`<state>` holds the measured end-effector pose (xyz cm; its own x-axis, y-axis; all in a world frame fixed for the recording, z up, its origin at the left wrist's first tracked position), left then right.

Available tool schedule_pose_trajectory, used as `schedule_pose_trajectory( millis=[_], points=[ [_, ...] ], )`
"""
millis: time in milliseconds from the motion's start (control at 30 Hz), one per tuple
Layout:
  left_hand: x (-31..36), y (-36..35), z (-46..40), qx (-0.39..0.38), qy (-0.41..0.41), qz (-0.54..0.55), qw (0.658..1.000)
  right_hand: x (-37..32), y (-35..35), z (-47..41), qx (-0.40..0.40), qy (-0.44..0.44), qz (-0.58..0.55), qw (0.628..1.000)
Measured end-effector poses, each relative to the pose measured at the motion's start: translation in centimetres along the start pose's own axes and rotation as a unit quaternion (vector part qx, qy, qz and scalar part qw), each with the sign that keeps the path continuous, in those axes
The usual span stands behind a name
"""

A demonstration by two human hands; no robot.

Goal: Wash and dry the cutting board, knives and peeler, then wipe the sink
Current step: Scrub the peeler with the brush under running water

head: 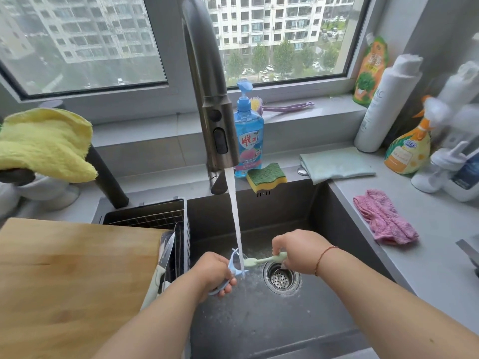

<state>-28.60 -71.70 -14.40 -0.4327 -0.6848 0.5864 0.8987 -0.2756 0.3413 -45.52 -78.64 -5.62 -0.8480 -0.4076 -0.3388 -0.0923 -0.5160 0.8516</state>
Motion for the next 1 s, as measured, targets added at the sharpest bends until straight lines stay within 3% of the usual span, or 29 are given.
schedule_pose_trajectory(
  millis=[133,300,467,600,800,900,1000],
  points=[
    [0.3,0.3,-0.2,-0.001,-0.005,-0.004,1.000,-0.4,0.6,-0.5,0.047,0.016,0.008,0.999],
    [0.5,1.0,-0.5,0.010,-0.006,-0.010,1.000,0.2,0.7,-0.2,0.004,0.002,0.008,1.000],
    [1.1,0.8,-0.1,0.009,-0.012,-0.008,1.000,-0.5,1.1,-0.7,0.046,0.020,0.007,0.999],
    [1.1,1.1,0.0,0.019,-0.013,-0.023,0.999,-0.1,0.9,-0.6,0.000,0.003,0.009,1.000],
    [1.3,1.0,0.5,0.026,-0.011,-0.024,0.999,-0.5,1.2,-1.0,0.040,0.010,0.003,0.999],
    [1.2,1.7,0.5,0.049,-0.016,-0.030,0.998,0.1,0.7,-0.9,-0.009,-0.001,-0.028,1.000],
    [1.0,2.4,0.1,0.090,-0.027,-0.055,0.994,1.6,1.7,-0.6,0.019,-0.028,-0.090,0.995]
  ],
)
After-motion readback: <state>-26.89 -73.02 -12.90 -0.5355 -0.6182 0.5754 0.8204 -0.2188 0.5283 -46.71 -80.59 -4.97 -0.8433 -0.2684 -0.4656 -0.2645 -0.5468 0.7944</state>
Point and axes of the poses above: each hand's wrist, its own z-axis away from the middle knuckle, its own y-axis out of the back of the hand, x = y × z, the point moved 8 cm from there along -z, towards the middle knuckle, and after that the axes turned 14 degrees about -z, right-handed, at the moved point
